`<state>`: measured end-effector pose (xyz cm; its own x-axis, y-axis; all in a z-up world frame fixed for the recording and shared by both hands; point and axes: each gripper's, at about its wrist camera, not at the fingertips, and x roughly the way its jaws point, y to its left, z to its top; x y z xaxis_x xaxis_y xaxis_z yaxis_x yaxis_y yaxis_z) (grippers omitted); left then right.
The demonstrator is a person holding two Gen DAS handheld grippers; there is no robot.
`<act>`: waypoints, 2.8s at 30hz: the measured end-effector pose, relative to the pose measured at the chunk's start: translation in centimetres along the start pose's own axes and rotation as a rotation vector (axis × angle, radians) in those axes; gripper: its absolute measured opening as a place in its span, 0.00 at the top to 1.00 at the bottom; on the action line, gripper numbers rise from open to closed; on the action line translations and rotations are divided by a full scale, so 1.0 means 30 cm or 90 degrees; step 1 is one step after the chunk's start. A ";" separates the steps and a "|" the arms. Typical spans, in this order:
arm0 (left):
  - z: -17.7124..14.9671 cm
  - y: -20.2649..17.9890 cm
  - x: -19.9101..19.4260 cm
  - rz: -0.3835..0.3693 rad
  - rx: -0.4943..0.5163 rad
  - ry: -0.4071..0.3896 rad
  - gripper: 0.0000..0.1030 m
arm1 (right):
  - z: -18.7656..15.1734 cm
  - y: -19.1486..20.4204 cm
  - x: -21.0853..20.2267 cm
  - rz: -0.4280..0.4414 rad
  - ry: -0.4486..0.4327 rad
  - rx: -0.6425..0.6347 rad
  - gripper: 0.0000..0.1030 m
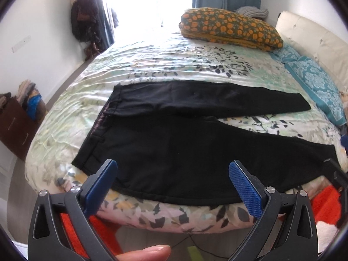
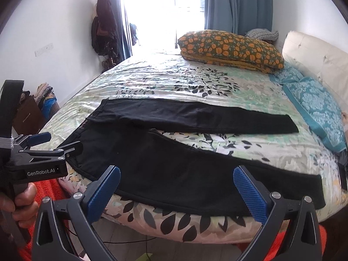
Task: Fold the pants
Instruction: 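Move both tools over the black trousers toward the leg hems, then grasp the hem of one trouser leg with the right tool, then lay the held leg over the other leg and open the right tool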
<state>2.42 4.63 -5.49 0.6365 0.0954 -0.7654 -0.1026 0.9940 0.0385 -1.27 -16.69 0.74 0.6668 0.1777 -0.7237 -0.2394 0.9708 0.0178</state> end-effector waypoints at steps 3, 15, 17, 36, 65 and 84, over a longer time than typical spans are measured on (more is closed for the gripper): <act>0.037 0.044 0.073 0.005 -0.006 -0.022 0.00 | 0.096 0.014 0.057 0.025 -0.027 -0.072 0.00; 0.096 0.203 0.543 0.049 -0.044 -0.026 0.00 | 0.521 0.042 0.990 0.200 0.205 -0.068 0.00; 0.068 0.226 0.611 0.044 -0.027 0.024 0.00 | 0.591 0.058 1.153 0.206 0.231 -0.070 0.00; 0.121 0.233 0.700 0.033 -0.034 0.038 0.00 | 0.736 0.367 1.766 0.324 0.415 -0.428 0.94; 0.051 0.161 0.764 0.051 0.002 0.040 0.00 | 0.332 -0.866 1.305 0.218 0.269 0.190 0.30; 0.043 0.155 0.785 0.068 0.003 0.038 0.00 | 0.144 -1.708 1.137 -0.121 0.210 0.310 0.73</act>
<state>17.93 11.57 -22.50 0.5749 0.1977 -0.7940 -0.1638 0.9785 0.1250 36.80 -59.66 -21.88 0.3936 0.0112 -0.9192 0.2637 0.9565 0.1246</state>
